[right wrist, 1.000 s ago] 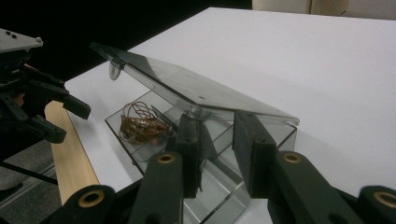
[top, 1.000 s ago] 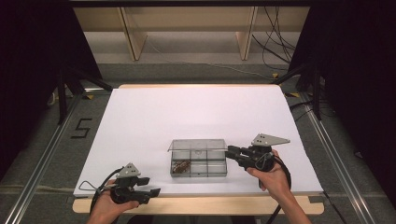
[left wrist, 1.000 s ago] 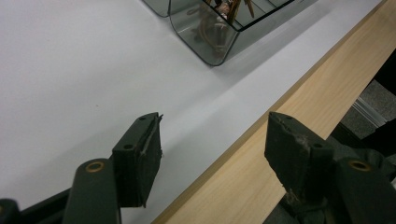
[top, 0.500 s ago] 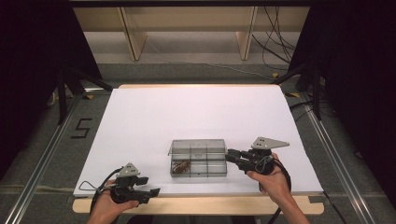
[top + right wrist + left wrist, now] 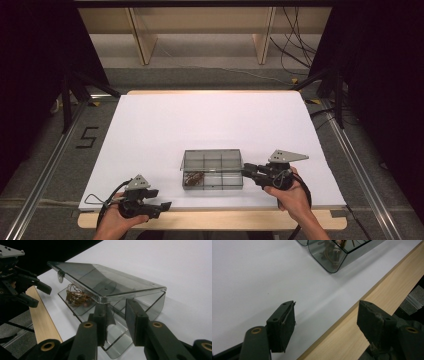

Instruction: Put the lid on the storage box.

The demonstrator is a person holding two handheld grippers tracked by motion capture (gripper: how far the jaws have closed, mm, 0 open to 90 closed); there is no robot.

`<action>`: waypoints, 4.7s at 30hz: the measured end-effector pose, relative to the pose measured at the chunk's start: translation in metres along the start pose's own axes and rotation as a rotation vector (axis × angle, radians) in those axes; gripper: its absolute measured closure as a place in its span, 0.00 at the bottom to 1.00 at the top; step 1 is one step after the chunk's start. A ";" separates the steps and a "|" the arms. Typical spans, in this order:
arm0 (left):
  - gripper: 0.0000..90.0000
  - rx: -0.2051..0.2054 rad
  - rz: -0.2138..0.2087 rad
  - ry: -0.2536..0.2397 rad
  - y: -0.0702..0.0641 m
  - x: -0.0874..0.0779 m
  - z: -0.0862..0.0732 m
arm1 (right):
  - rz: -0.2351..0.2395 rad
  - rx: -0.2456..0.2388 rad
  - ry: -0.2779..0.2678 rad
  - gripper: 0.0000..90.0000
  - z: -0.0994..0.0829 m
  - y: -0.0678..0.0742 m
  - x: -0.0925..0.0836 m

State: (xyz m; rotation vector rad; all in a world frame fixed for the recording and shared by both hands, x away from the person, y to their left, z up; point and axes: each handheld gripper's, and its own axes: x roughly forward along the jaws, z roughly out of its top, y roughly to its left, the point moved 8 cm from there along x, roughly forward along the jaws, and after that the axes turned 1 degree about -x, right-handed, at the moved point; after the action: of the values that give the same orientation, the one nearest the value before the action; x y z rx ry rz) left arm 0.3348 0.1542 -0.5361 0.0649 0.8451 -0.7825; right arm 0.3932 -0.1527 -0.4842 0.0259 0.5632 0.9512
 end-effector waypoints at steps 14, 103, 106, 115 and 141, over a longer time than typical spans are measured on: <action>0.34 -0.009 -0.002 -0.004 -0.001 0.001 0.000 | 0.010 0.000 0.020 0.80 -0.010 0.002 0.001; 0.31 0.026 -0.006 0.030 -0.010 0.009 -0.008 | -0.140 0.002 0.076 0.34 -0.044 -0.008 -0.014; 0.31 0.015 0.006 0.026 -0.011 0.011 -0.009 | -0.151 -0.021 0.092 0.33 -0.046 -0.007 -0.017; 0.31 0.027 -0.006 -0.019 -0.017 0.011 -0.004 | -0.185 -0.043 0.136 0.32 -0.057 -0.008 -0.022; 0.29 0.044 0.012 -0.033 -0.021 0.015 -0.006 | -0.197 -0.115 0.206 0.21 -0.083 0.000 -0.032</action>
State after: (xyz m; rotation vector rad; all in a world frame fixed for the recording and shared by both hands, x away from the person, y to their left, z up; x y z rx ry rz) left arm 0.3239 0.1324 -0.5458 0.0956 0.7961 -0.7894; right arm 0.3404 -0.1956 -0.5410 -0.2296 0.6863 0.7969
